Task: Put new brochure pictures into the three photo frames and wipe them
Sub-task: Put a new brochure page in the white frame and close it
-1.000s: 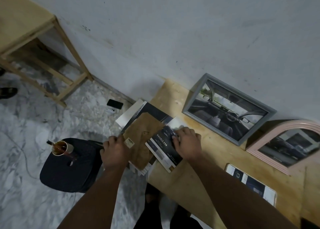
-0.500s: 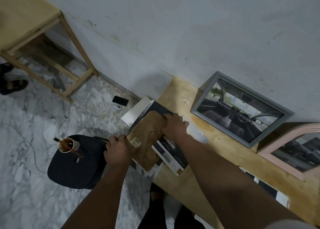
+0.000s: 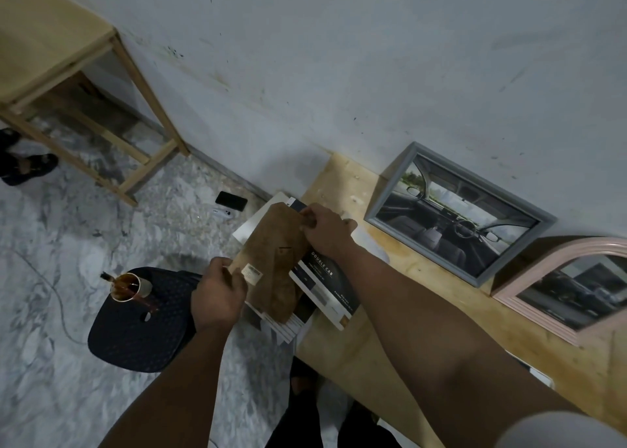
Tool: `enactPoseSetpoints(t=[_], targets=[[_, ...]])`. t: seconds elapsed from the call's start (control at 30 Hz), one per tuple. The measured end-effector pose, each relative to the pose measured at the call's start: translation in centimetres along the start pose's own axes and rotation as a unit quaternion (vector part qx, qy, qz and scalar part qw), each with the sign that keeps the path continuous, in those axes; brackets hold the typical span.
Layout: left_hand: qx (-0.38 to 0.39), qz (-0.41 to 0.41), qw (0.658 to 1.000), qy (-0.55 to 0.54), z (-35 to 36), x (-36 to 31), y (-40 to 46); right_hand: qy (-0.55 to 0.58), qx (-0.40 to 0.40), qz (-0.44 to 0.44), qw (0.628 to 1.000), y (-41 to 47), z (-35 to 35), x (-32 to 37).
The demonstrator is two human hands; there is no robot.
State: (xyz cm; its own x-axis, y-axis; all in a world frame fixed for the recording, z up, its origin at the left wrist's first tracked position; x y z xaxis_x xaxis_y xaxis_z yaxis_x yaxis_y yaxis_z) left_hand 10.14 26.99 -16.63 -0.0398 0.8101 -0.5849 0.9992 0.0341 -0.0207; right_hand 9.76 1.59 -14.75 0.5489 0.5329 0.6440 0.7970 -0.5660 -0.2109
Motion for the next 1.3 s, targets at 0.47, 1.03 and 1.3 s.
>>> enactPoseSetpoints(t=[0.47,1.03,1.3], targets=[[-0.123,-0.355,0.865,-0.334,-1.2,-2.3,1.3,0.176,-0.016,0.079,0.981,-1.2,-1.6,0.7],[0.113,-0.018,0.973,-0.2,4.5,-19.1,-10.4,0.264,-0.291,0.223,0.892,-15.3,-15.2,-15.9],[0.375,0.07,0.918,-0.107,11.7,-23.2,-25.5,0.229,-0.379,0.382,0.811,-29.8,-19.1,-30.9]])
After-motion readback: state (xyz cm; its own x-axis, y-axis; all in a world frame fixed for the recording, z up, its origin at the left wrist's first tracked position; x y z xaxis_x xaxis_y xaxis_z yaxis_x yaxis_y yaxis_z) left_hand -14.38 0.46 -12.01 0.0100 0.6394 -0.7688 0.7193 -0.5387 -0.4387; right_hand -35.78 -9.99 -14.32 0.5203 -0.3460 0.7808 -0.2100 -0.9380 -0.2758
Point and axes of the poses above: each hand's wrist, its own y-axis towards the middle knuckle, its own z-axis out of the palm, x = y × z, the point moved 1 cm from there along y, towards the middle knuckle, and after that the axes turned 15 degrees about -x, right-handed, at the moved point
